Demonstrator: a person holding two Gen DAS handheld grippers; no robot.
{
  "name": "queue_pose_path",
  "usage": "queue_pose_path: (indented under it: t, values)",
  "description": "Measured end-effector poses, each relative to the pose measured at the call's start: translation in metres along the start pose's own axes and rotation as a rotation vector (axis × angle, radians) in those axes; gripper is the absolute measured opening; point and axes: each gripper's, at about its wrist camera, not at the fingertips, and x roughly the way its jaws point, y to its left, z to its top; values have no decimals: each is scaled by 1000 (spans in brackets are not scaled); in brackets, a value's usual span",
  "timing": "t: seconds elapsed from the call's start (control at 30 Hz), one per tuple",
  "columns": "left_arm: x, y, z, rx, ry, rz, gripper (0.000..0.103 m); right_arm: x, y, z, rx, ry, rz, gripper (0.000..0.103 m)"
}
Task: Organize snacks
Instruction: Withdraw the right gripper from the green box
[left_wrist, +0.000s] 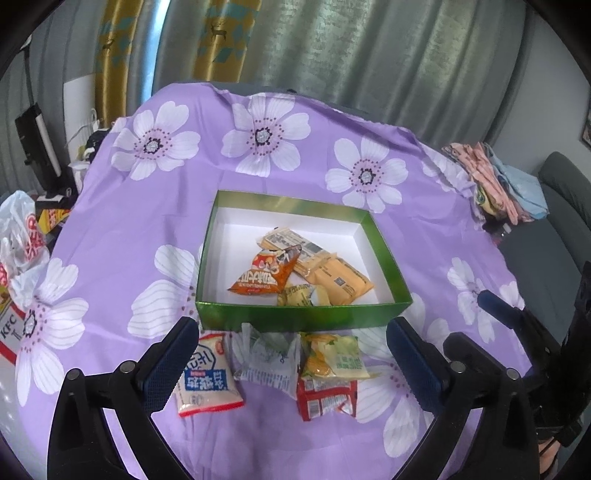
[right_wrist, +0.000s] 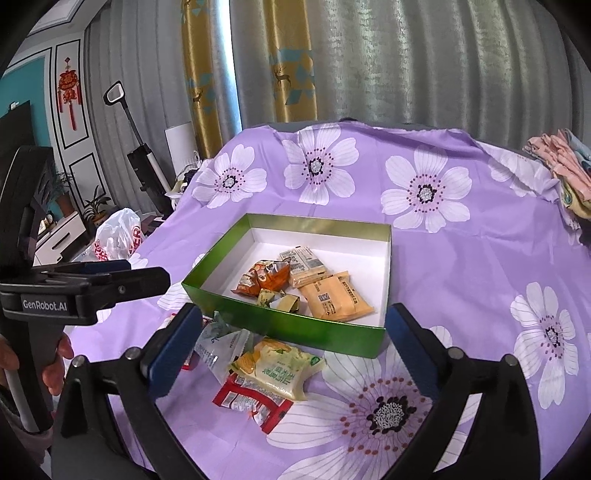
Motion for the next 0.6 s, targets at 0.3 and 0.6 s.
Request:
queue_pose_path:
  t: [0.3,0.6]
  values:
    - [-28,-1,-8,12,-43,0,102,-20,6,-2,1,-19,-15,102]
    - [-37,0,-13,14,-53,4,102,-33,14,-4,-10,-34,-5,102]
